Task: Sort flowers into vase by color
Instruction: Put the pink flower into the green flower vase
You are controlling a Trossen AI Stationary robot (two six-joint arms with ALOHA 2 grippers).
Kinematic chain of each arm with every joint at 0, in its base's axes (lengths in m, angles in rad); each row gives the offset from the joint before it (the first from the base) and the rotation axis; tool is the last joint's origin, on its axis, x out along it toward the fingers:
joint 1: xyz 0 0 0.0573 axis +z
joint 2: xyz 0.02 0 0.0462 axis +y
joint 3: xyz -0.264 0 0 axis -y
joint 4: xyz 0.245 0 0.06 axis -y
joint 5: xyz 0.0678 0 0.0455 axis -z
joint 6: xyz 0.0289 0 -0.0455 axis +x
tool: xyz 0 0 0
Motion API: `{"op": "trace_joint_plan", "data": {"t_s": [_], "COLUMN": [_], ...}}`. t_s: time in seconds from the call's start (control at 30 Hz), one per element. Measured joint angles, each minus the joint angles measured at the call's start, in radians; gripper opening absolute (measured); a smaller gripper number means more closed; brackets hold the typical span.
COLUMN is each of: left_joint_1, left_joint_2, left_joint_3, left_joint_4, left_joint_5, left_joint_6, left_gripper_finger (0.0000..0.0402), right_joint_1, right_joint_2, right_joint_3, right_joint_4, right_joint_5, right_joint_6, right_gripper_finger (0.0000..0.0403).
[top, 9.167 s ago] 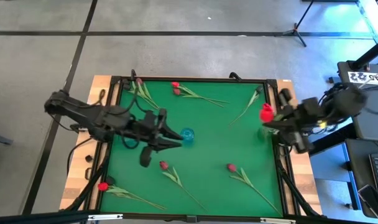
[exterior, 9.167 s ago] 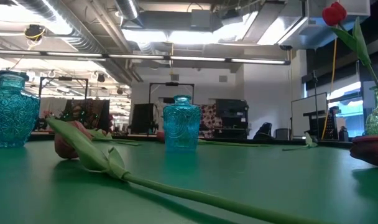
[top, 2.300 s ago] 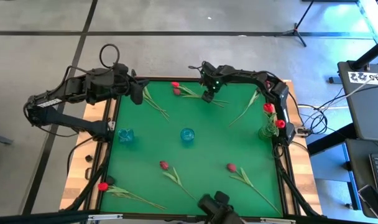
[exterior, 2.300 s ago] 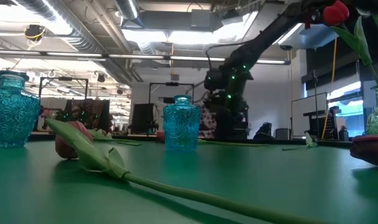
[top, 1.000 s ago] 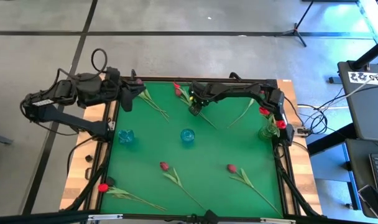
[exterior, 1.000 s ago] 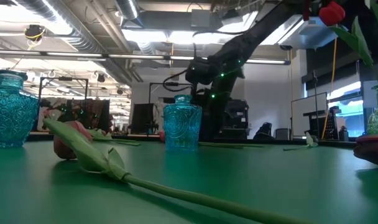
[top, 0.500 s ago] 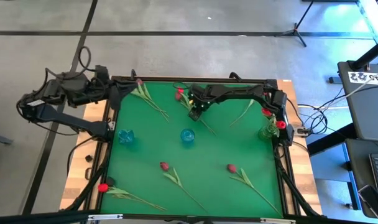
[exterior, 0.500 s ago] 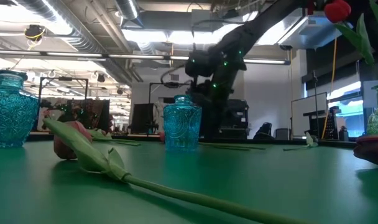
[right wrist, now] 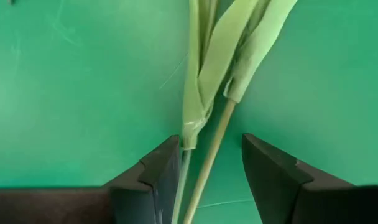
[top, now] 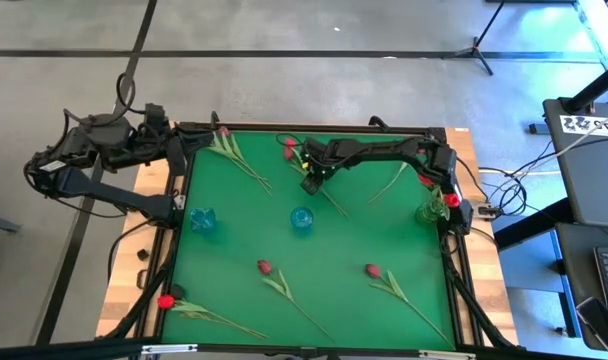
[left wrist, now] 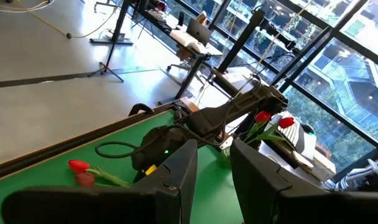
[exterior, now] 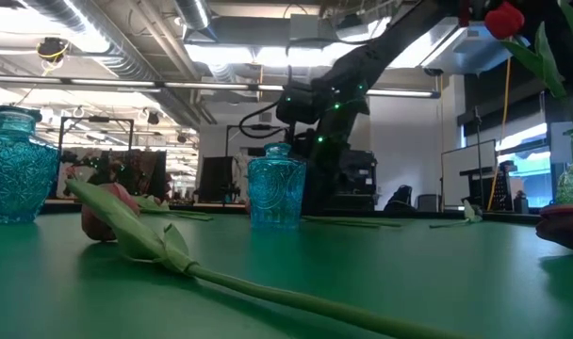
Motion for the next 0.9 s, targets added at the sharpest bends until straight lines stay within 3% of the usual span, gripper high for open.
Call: {"op": "trace_joint_plan", "data": {"t_s": [0.2,0.43,0.9], "left_joint_1": [0.0,0.0,0.0], "left_joint_2": [-0.004,-0.007,-0.021], "left_joint_3": [0.0,0.0,0.0], "left_joint_4": [-0.001,-0.003,-0.053], "left_joint_5": [0.001,0.01,0.005], "left_joint_6": [0.014,0.084,0.056], "left_gripper_finger": [0.0094,0.0094,0.0094], "right_joint_1": [-0.001,-0.025,-0.031], "right_joint_2": [-0.004,-0.011,0.032], "right_joint_3": [0.023,0.083,0.083], "right_joint_4": [-0.06,-0.124,-0.135], "right_joint_5": [-0.109,0.009,-0.014], "right_joint_6": [0.024,0.006,0.012], "right_gripper_finger": [0.017,0.017,0.017]}}
